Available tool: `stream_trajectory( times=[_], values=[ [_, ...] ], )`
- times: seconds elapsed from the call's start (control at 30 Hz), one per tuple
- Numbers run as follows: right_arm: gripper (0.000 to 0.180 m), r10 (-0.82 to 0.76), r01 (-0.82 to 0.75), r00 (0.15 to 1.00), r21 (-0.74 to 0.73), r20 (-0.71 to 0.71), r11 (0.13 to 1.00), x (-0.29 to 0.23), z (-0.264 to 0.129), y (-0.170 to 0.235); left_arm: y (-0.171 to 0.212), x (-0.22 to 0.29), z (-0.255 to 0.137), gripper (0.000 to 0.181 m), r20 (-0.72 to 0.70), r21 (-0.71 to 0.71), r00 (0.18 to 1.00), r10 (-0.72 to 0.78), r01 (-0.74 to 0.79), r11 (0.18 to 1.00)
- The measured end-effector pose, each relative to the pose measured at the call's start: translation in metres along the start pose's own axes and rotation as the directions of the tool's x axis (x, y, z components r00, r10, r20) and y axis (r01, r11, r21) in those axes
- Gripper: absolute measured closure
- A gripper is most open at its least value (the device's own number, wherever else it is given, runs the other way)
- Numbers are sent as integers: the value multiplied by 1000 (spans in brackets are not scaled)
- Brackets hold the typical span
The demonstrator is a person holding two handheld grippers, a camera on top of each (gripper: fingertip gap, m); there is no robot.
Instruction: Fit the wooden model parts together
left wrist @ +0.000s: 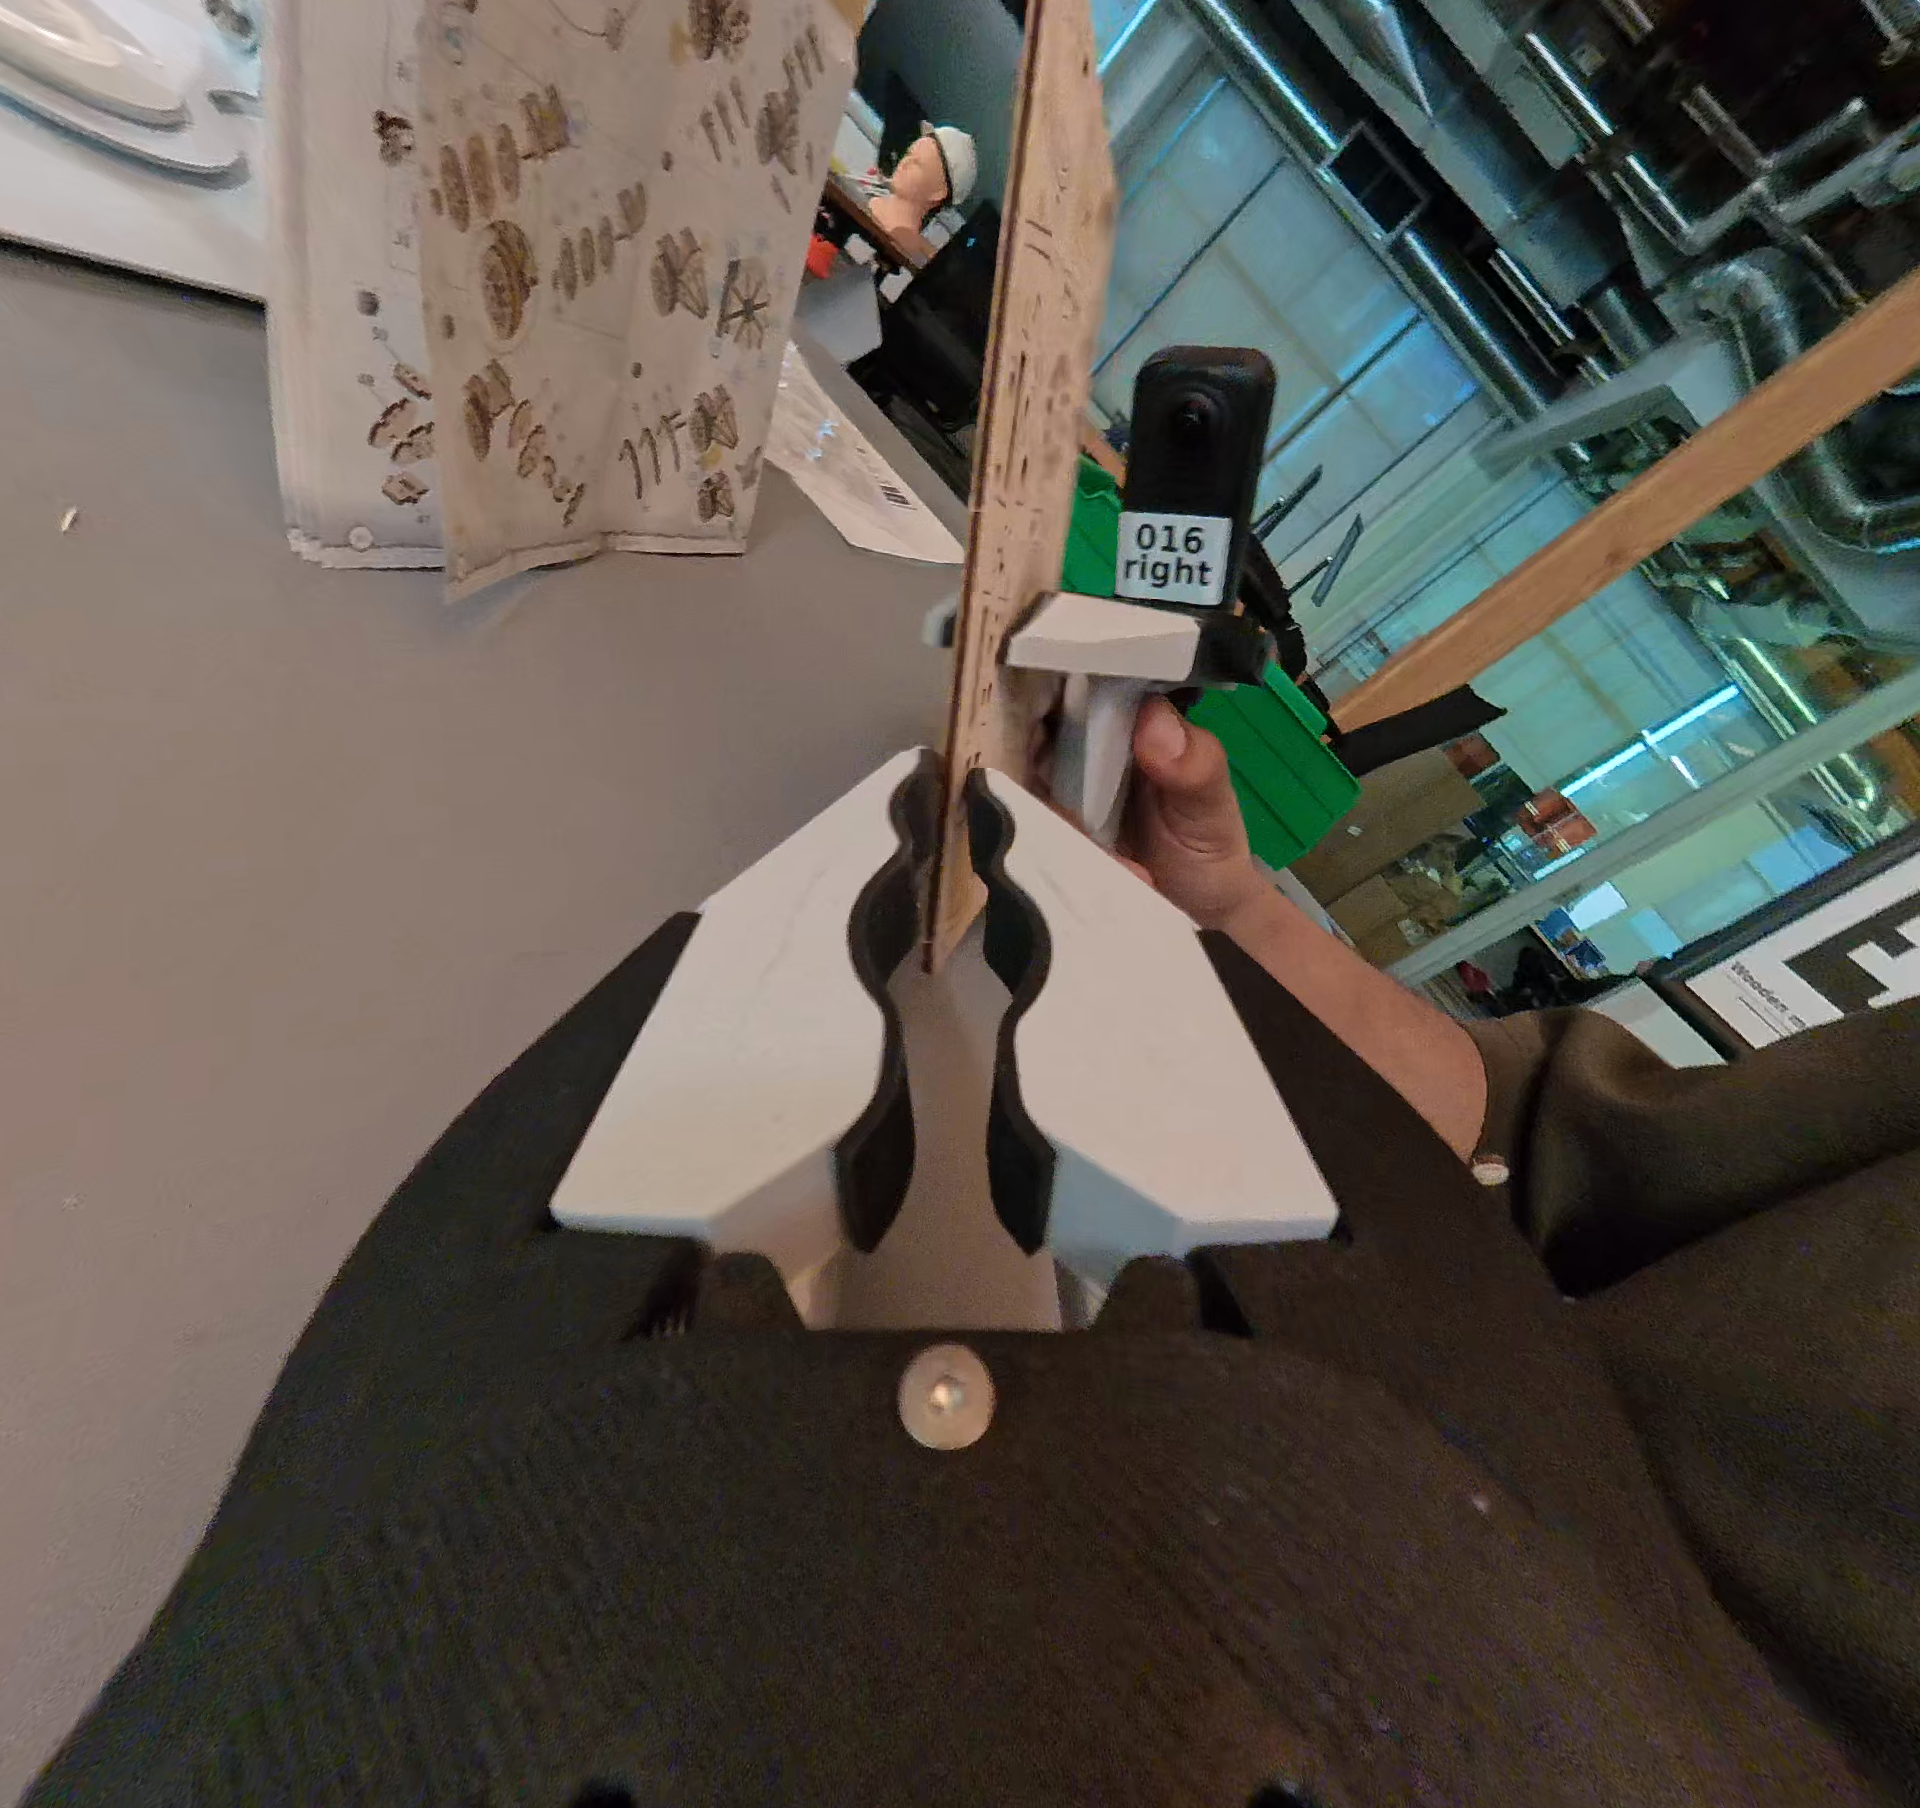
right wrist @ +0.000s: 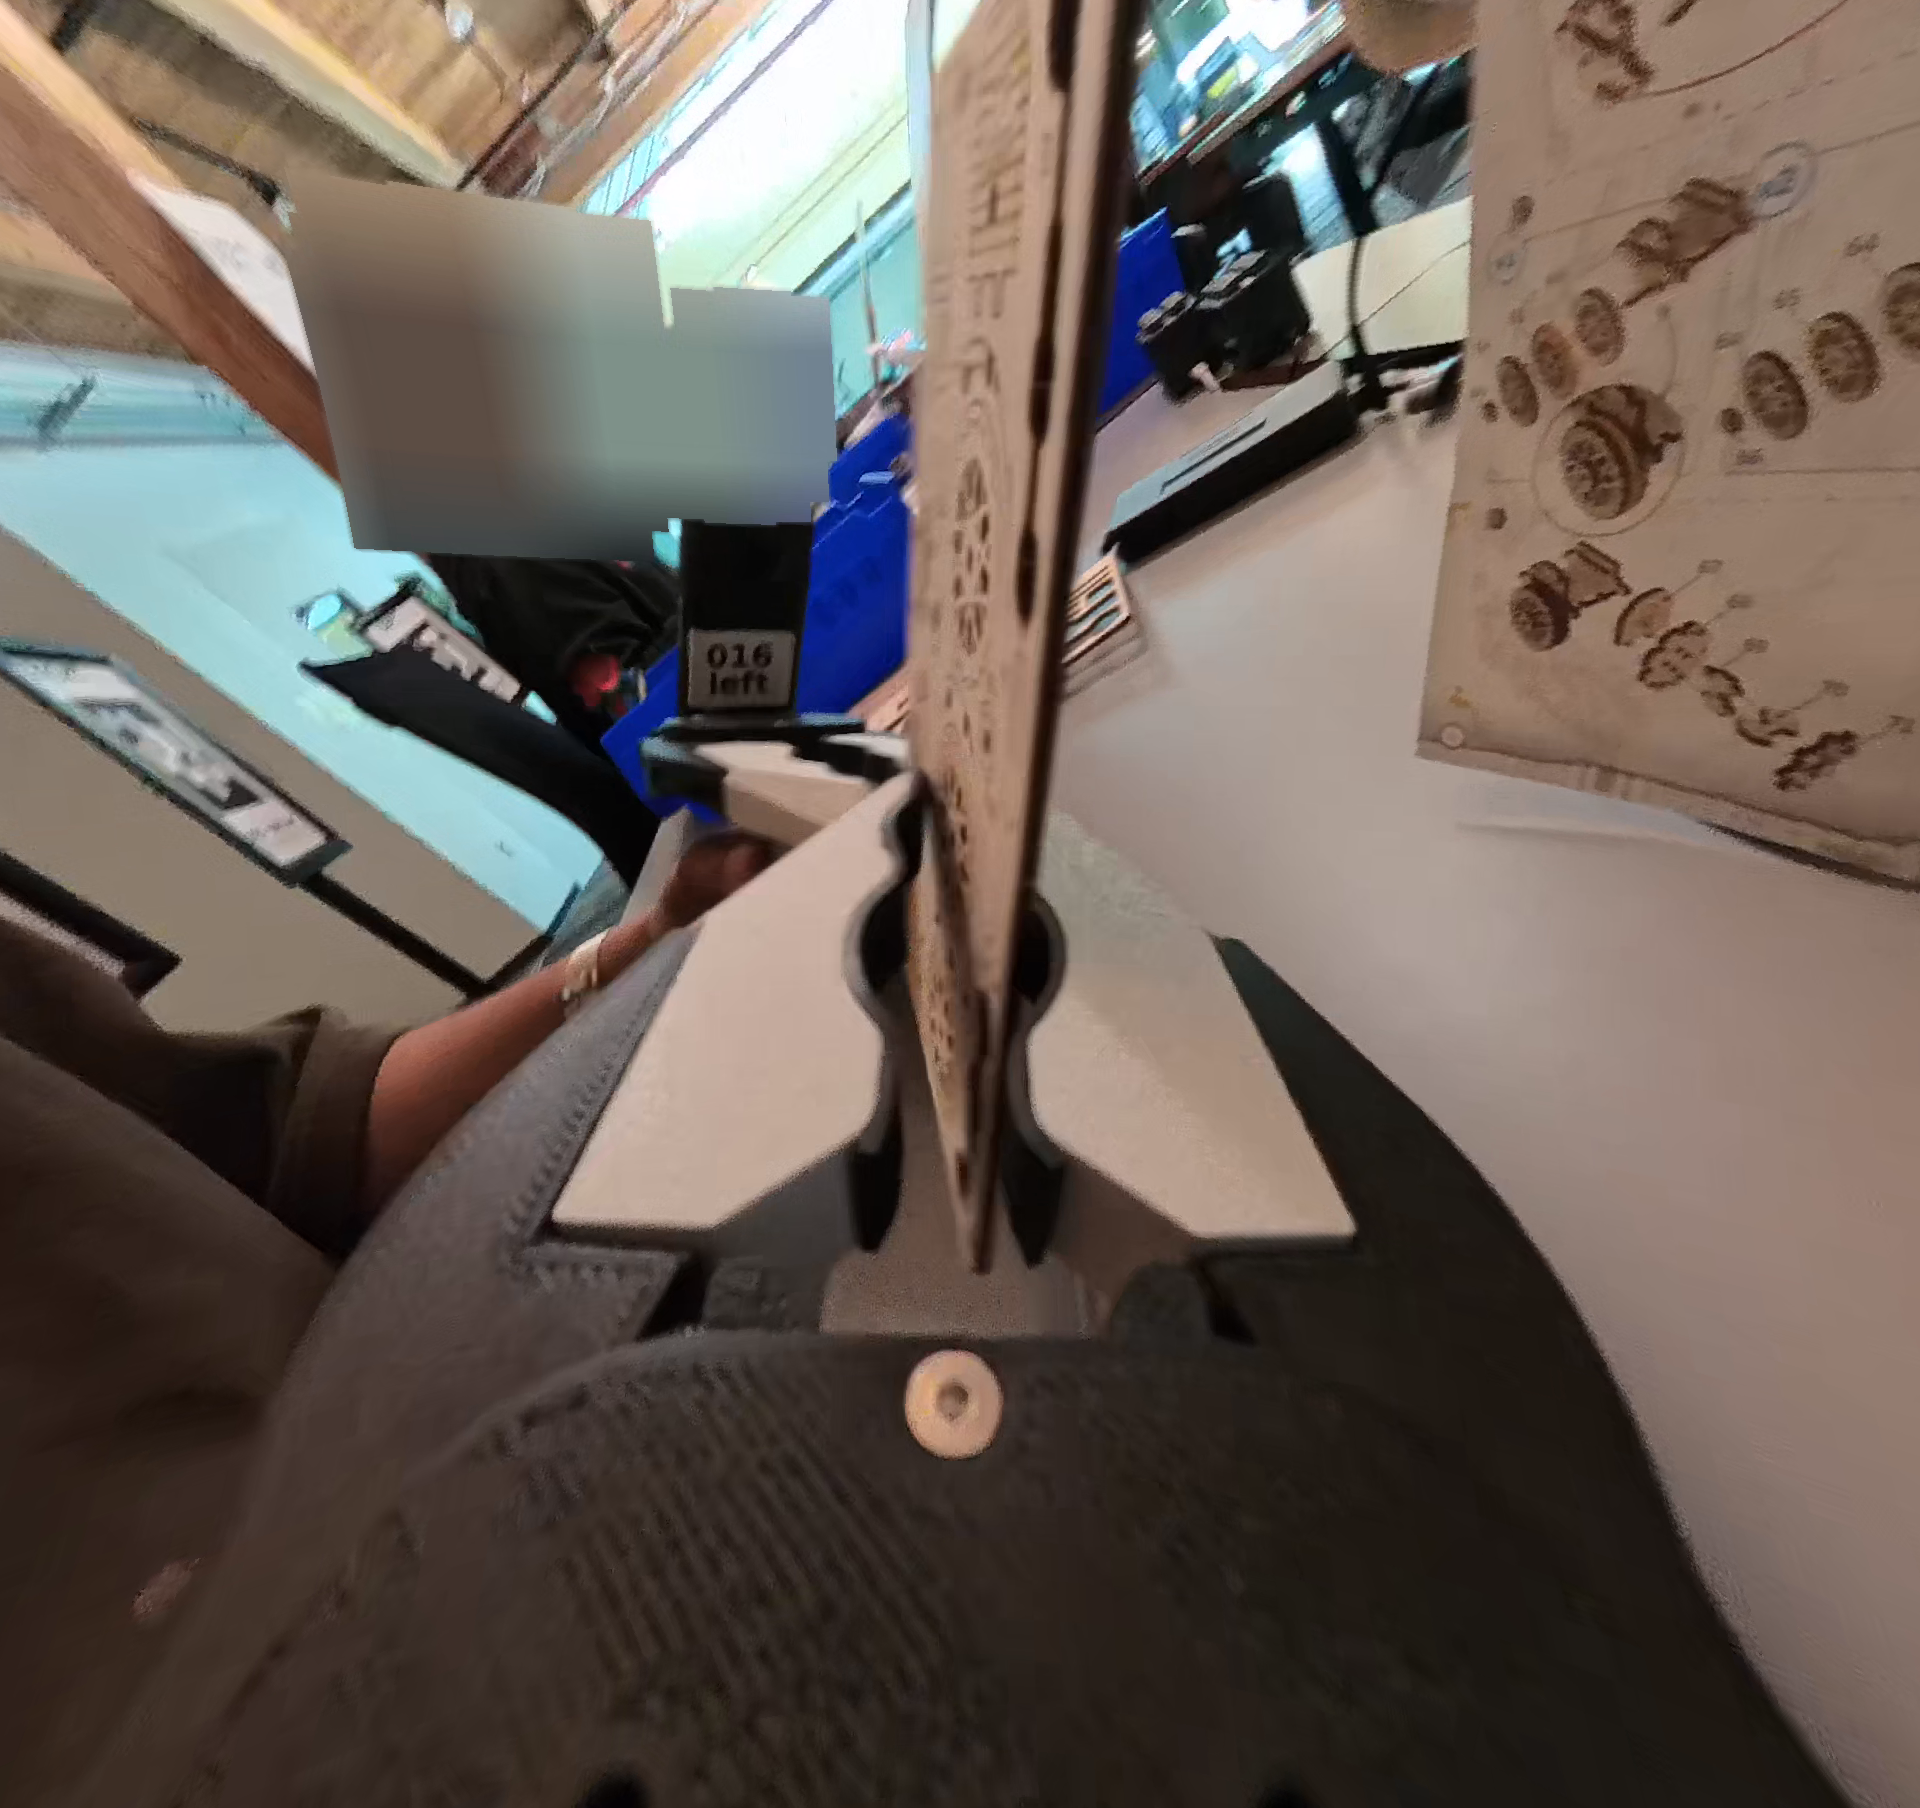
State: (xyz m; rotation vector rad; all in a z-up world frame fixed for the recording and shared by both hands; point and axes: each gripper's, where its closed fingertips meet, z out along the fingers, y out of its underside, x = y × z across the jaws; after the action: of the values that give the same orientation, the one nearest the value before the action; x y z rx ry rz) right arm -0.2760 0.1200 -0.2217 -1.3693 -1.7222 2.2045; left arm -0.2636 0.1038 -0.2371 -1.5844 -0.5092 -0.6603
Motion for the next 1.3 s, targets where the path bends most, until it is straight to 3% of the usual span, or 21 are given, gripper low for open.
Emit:
stream_trajectory(
  times=[0.03,0.2,0.33,1.03,1.1,1.17,1.3],
  values=[
    [158,18,-17,1000,19,-16,1000,3,0,-2,0,3,1,178,-5,1,1000,18,-18,1000],
    [156,26,-25,1000,54,-12,998,3,-2,-6,-7,6,3,179,11,78,999,41,-42,996],
    [142,34,-33,999,21,-21,999,4,1,-1,-11,7,2,180,11,113,999,51,-51,992],
    [151,-63,67,982,13,-179,998,12,-2,-2,-9,3,6,177,68,109,996,54,-61,992],
    [155,-73,76,986,14,-149,997,10,-2,-2,-9,3,5,177,59,113,997,40,-47,993],
    [172,-54,55,998,6,-32,998,-1,-1,-1,-10,3,5,175,45,112,999,26,-31,993],
    [178,61,-59,994,-23,91,998,-7,-5,2,-13,8,2,169,-2,132,1000,25,-24,991]
  ],
)
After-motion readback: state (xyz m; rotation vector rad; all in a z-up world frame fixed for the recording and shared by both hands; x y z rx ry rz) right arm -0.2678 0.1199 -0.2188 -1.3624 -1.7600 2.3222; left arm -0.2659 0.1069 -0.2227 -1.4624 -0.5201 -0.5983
